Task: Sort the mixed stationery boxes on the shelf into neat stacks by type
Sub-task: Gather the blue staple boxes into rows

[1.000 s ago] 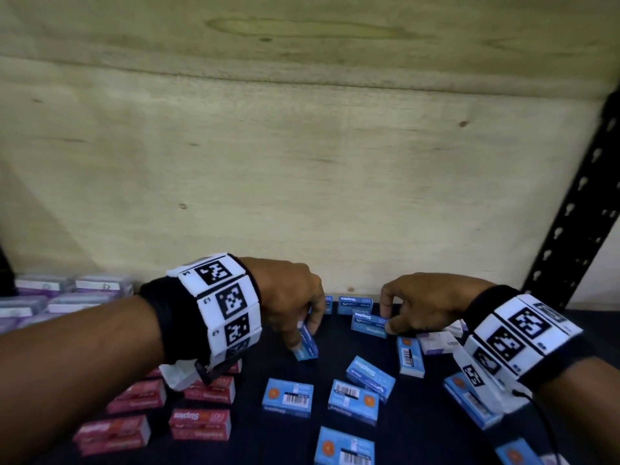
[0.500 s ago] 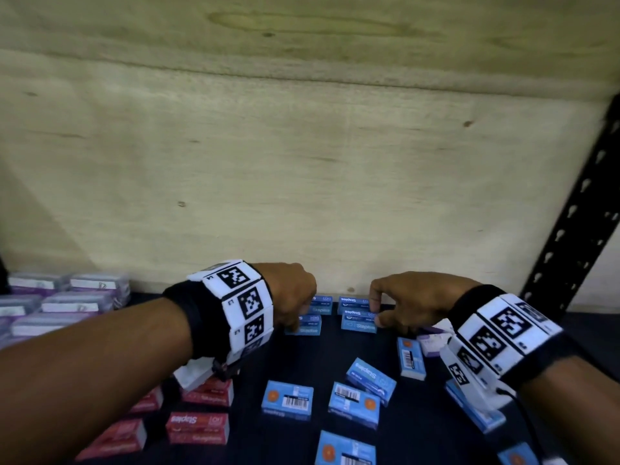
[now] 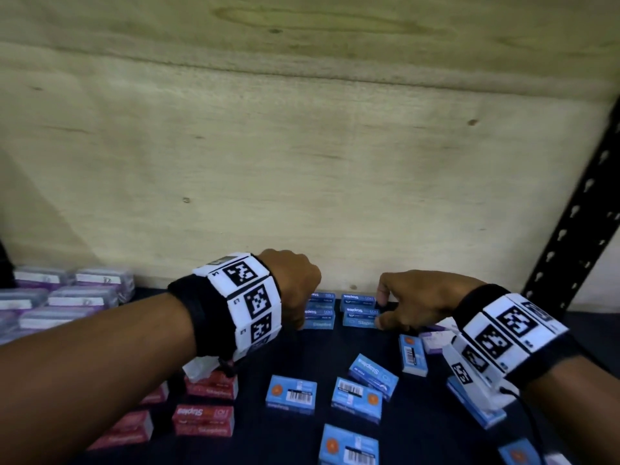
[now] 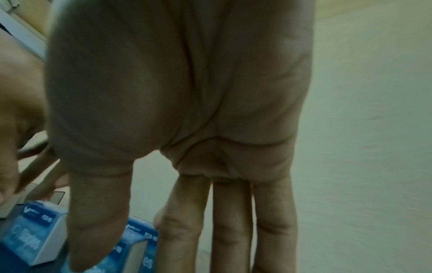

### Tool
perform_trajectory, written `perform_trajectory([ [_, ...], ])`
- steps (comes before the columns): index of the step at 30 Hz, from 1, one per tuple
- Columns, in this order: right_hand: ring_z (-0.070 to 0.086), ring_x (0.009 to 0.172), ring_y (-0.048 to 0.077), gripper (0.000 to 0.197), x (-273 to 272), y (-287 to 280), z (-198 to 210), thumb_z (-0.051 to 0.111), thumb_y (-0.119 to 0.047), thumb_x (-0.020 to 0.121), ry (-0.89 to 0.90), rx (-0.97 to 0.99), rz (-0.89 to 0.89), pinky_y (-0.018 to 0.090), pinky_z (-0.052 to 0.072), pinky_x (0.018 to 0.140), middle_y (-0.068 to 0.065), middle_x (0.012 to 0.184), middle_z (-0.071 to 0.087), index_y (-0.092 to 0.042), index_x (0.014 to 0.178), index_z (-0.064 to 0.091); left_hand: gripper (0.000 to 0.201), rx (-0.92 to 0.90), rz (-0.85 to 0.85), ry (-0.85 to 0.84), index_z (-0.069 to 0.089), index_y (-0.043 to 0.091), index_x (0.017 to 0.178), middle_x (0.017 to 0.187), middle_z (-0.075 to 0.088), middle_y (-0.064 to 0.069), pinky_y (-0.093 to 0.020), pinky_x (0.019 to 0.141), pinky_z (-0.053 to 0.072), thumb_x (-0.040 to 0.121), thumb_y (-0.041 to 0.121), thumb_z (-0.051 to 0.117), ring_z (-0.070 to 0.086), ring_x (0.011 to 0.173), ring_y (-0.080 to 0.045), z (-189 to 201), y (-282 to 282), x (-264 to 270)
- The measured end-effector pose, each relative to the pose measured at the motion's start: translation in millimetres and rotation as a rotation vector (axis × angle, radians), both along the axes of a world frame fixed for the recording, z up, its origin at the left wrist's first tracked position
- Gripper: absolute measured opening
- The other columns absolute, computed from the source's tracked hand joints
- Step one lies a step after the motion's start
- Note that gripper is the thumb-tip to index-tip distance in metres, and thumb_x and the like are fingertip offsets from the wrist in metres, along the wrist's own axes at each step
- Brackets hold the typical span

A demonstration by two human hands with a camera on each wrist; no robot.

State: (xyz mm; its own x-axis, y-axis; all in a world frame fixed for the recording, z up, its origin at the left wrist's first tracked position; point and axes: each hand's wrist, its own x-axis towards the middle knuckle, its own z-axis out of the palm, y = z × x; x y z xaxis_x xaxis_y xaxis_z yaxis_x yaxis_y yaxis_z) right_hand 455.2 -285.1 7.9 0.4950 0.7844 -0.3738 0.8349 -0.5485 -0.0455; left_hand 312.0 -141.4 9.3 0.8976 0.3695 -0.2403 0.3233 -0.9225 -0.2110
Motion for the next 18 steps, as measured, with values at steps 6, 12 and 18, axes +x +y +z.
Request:
perform_trajectory([
  [6,0.052,0.075,0.018,0.04,-13,-7,10,0.059,-0.05,0.093,-0.012,-0.056,0.012,0.028,0.04,0.064,0.004,0.088,0.064,-0.01,0.101,0.061,0.036,-0.264,-0.03,0.151,0.062,0.018,0.108,0.093,0.064,0.006,-0.029,0.074,0.047,0.082,0.038,0.075,0.056,0.08,-0.012,15,-20,-30],
  [12,0.056,0.073,0.009,0.028,-35,-13,11,0.068,-0.045,0.088,0.095,0.019,0.099,0.028,0.046,0.077,-0.012,0.084,0.061,-0.022,0.105,0.064,0.046,-0.342,-0.073,0.262,0.061,0.017,0.112,0.091,0.057,0.008,-0.03,0.074,0.05,0.075,0.033,0.082,0.054,0.084,-0.014,5,-32,-51],
  [18,0.053,0.072,0.004,0.039,-61,-9,1,0.073,-0.028,0.088,0.192,-0.03,0.222,0.018,0.041,0.068,-0.01,0.088,0.061,-0.026,0.124,0.062,0.044,-0.255,-0.135,0.243,0.06,0.011,0.115,0.08,0.051,0.007,-0.02,0.054,0.036,0.079,0.029,0.079,0.046,0.067,-0.009,5,-42,-53],
])
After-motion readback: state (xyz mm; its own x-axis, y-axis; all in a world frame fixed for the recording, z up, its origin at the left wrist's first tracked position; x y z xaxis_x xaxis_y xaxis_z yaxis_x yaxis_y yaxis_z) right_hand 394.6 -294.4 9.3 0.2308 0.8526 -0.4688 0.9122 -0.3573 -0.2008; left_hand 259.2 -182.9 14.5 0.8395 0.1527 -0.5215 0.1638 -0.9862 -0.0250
